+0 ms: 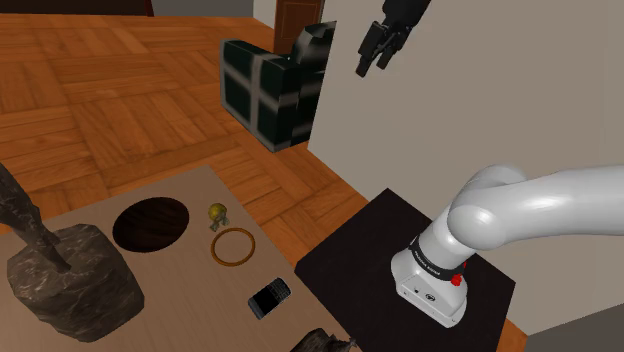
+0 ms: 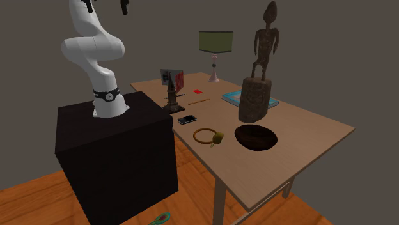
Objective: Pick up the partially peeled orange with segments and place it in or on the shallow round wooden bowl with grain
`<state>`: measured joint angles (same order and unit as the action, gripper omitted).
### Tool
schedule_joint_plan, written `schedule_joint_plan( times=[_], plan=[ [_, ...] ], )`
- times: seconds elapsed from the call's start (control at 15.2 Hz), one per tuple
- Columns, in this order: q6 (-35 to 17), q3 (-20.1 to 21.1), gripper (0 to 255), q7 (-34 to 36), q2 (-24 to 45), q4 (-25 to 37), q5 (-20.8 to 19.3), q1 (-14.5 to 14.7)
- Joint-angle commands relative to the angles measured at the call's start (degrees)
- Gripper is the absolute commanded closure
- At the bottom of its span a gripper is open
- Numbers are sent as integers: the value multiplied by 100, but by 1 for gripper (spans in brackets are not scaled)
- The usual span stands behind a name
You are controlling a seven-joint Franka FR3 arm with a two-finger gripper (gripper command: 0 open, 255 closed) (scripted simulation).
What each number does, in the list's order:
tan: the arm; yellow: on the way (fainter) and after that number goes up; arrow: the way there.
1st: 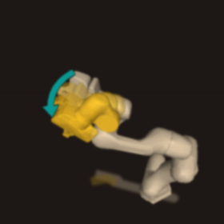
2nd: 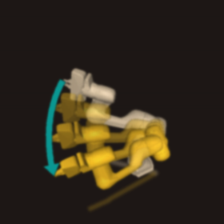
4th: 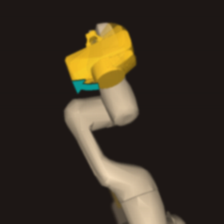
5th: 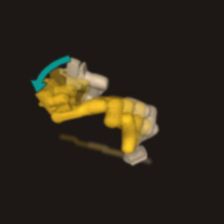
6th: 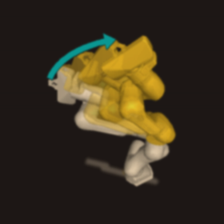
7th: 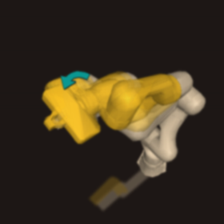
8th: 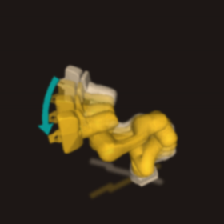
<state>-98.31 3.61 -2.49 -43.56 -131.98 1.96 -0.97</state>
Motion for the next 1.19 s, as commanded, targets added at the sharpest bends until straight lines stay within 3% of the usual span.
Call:
schedule_joint_plan(
  times=[0.0,0.59,1.12],
  plan=[
    [0,0,0,0,0,0,0,0],
    [-1274,673,0,648,1010,-513,270,176],
    [-2381,1273,0,1283,2340,-513,292,267]
  ],
)
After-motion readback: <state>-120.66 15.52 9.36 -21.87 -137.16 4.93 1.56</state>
